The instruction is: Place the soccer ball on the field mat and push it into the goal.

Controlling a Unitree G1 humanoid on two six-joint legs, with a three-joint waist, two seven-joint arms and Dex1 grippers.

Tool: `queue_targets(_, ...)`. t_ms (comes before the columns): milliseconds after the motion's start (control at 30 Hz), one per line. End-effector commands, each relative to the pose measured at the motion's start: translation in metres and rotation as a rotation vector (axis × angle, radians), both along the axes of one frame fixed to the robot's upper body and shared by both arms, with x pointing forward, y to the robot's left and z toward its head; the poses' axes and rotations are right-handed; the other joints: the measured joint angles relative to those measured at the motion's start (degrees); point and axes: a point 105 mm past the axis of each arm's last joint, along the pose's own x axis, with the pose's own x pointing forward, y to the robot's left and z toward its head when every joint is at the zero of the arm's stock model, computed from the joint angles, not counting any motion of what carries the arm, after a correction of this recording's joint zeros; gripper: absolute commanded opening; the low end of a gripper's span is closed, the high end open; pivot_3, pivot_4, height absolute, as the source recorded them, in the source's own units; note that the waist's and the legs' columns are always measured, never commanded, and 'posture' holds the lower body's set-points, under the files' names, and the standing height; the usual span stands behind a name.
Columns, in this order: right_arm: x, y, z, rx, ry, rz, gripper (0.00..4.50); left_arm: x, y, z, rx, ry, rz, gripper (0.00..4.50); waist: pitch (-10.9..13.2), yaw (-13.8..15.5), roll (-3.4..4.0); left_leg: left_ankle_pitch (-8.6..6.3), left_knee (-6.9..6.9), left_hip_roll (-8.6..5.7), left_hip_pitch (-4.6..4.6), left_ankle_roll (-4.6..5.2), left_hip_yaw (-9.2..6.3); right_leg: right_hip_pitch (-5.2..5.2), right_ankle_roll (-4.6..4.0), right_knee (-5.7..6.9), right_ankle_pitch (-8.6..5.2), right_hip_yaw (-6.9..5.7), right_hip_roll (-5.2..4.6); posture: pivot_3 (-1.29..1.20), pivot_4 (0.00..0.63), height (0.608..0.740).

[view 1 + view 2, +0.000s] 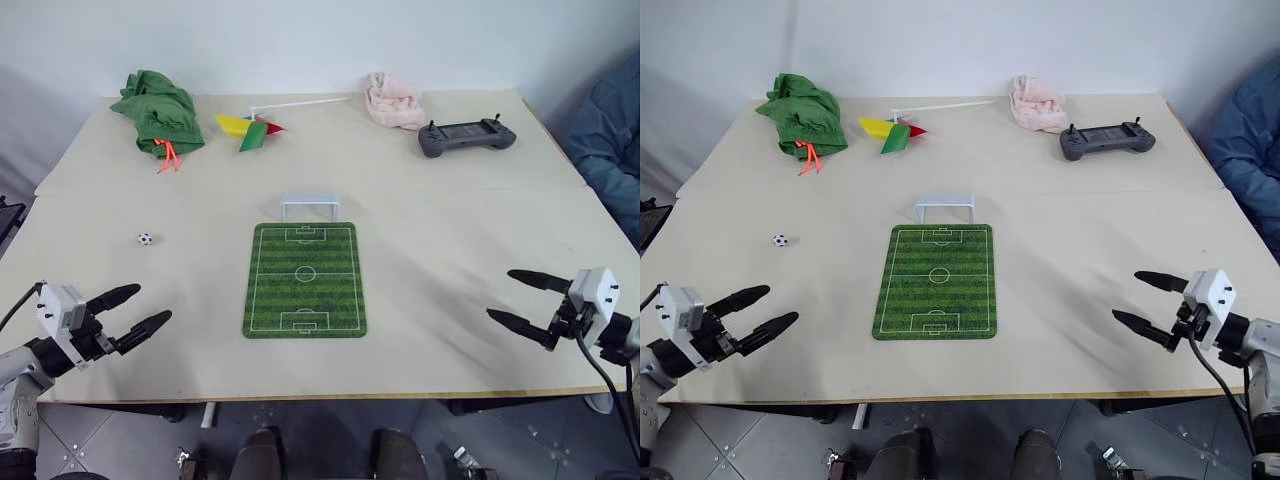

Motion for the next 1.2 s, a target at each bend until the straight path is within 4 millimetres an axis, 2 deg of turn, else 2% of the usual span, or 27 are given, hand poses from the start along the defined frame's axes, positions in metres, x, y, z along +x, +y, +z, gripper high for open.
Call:
queue_targets(33, 0.001, -0.005, 0.012, -0.01, -0.043, -0.011, 4.5, 0.0, 0.003, 0.009, 0.053, -0.037, -0.001, 4.48, 0.0, 0.0, 0.0, 0.0, 0.0, 0.0, 0.0, 0.0, 0.0, 0.0, 0.0, 0.0, 0.0, 0.0, 0.0, 0.0, 0.15, 0.74)
queue_targets(100, 0.001, -0.005, 0.012, -0.008, -0.045, -0.015, 4.5, 0.004, 0.006, 0.012, 0.029, -0.04, 0.05, 4.48, 0.0, -0.02, 0.0, 0.0, 0.0, 0.0, 0.0, 0.0, 0.0, 0.0, 0.0, 0.0, 0.0, 0.0, 0.0, 0.0, 0.15, 0.74)
queue_targets(367, 0.002, -0.003, 0.016, -0.003, -0.051, 0.013, 4.5, 0.01, 0.005, 0.018, 0.076, -0.066, 0.075, 4.48, 0.0, -0.02, 0.0, 0.0, 0.0, 0.0, 0.0, 0.0, 0.0, 0.0, 0.0, 0.01, 0.0, 0.01, 0.0, 0.0, 0.15, 0.74)
queue_targets(467, 0.003, 0.0, 0.021, 0.006, -0.071, 0.031, 4.5, 0.014, 0.003, 0.029, 0.09, -0.118, 0.078, 4.48, 0.0, -0.01, 0.0, 0.0, 0.01, 0.0, 0.0, 0.0, 0.0, 0.0, 0.0, 0.02, 0.0, 0.01, 0.0, 0.0, 0.15, 0.74)
queue_targets(700, 0.001, 0.009, 0.034, 0.038, -0.113, 0.097, 4.5, 0.031, 0.016, 0.057, 0.097, -0.187, 0.223, 4.48, 0.0, -0.01, 0.0, 0.0, 0.01, 0.0, 0.0, 0.0, 0.0, 0.01, 0.0, 0.02, 0.01, 0.01, 0.0, 0.0, 0.15, 0.74)
queue_targets(800, -0.002, 0.02, 0.042, 0.062, -0.121, 0.173, 4.5, 0.05, 0.024, 0.065, 0.038, -0.147, 0.323, 4.48, 0.0, 0.07, -0.01, 0.0, 0.03, 0.0, 0.0, 0.0, 0.0, 0.01, 0.01, 0.05, 0.01, 0.01, 0.0, 0.0, 0.15, 0.74)
queue_targets(1033, -0.007, 0.031, 0.058, 0.073, -0.132, 0.252, 4.5, 0.075, 0.022, 0.075, -0.047, -0.104, 0.411, 4.48, 0.01, 0.05, -0.02, 0.0, 0.05, 0.0, 0.0, 0.01, -0.01, 0.03, 0.04, 0.03, 0.04, 0.03, 0.03, 0.0, 0.15, 0.74)
queue_targets(1200, -0.005, 0.034, 0.058, 0.072, -0.137, 0.241, 4.5, 0.099, 0.024, 0.067, -0.044, -0.015, 0.499, 4.48, 0.01, 0.24, -0.03, 0.0, 0.1, 0.0, -0.01, 0.01, 0.0, 0.05, 0.04, 0.03, 0.04, 0.04, 0.03, 0.0, 0.15, 0.74)
